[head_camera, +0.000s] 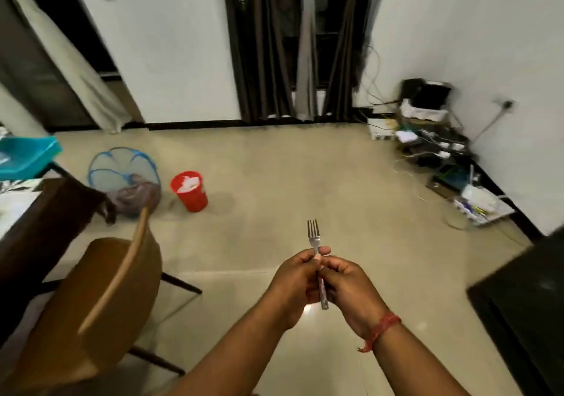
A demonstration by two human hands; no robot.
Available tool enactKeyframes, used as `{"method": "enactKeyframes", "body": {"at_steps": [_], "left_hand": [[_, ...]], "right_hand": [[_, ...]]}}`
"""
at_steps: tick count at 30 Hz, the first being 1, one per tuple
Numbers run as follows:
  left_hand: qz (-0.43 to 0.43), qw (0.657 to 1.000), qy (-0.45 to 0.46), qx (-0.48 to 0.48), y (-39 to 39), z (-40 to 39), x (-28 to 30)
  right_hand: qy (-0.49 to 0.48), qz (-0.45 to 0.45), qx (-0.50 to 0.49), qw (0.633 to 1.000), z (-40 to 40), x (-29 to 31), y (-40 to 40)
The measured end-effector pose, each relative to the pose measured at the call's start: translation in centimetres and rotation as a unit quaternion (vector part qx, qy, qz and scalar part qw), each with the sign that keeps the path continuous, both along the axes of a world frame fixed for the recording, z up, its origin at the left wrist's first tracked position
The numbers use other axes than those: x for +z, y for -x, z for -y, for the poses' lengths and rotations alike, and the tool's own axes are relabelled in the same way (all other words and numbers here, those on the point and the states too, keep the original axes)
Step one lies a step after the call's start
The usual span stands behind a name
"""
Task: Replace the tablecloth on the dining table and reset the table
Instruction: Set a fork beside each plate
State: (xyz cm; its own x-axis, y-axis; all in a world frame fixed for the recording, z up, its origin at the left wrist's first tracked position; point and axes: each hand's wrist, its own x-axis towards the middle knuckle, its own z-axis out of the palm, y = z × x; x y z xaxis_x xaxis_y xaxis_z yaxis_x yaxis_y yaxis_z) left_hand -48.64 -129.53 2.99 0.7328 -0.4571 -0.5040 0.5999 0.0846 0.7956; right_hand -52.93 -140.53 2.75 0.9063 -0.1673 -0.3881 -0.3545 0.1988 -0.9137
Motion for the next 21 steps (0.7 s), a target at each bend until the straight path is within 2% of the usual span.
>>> {"method": "enactKeyframes", "body": {"at_steps": [7,13,21], "left_hand": [[0.025,0.986,0.020,0.166,-19.2,-5.6,-0.7],[0.028,0.979,0.019,0.202,-35.7,-12.5,-0.7],[0.013,0.962,-0.010,0.274,-53.1,-20.2,-0.6]], "right_hand": [[0.019,0.023,0.164,0.986,-4.7,0.9,-22.3],[0.021,0.016,0.233,0.972,-10.9,1.0,-40.0],[-0.005,0.007,0.302,0.953,-18.8,0.4,-59.6]]}}
